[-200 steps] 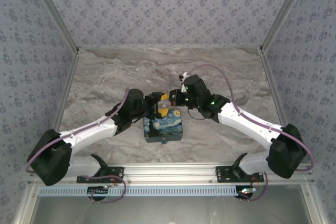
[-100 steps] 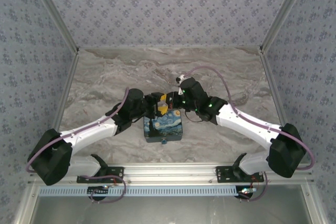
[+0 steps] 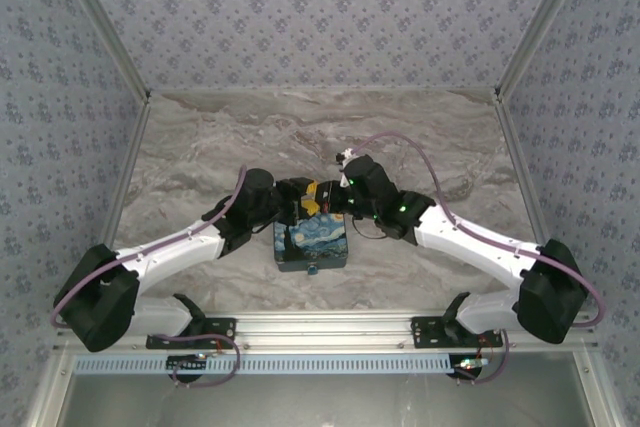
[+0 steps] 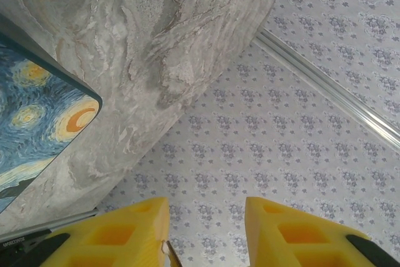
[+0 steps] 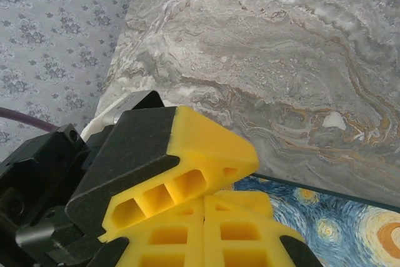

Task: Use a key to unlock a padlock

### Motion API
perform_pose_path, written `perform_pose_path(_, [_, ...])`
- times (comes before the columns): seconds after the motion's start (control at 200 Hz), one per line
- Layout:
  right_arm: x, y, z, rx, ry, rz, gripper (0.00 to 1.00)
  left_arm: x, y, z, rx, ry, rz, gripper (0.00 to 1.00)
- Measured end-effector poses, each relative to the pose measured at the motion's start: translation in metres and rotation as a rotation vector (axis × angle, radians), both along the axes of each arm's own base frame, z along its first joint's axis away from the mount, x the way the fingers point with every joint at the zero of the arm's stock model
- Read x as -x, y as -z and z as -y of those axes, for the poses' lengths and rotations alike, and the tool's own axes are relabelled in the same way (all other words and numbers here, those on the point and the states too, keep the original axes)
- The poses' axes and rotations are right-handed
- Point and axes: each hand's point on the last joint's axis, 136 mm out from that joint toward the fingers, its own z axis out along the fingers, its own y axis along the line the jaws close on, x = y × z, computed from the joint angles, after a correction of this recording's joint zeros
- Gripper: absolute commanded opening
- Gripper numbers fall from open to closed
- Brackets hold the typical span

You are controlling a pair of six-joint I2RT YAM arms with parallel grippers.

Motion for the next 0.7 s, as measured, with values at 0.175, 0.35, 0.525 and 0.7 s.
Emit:
perform_pose_path(0.175, [0.0031, -0.0019, 0.0013, -0.006, -0.003, 0.005, 0.00, 0.0000, 0.0002, -0.0001, -0.001, 0.000, 0.000, 0.31])
perform_pose_path(0.35, [0.0051, -0.0015, 0.0037, -0.007, -0.002, 0.006, 0.00, 0.0014, 0.0020, 0.0001, -0.003, 0.002, -0.003, 0.27])
perform_pose_path(0.525, [0.0063, -0.0012, 0.0050, -0.007, -0.002, 0.006, 0.00, 0.0032, 0.0073, -0.0012, -0.011, 0.003, -0.012, 0.23])
perform_pose_path(0.7, [0.0073, -0.0002, 0.0058, -0.007, -0.001, 0.003, 0.00, 0.0034, 0.0075, -0.0011, -0.011, 0.003, -0.013, 0.18])
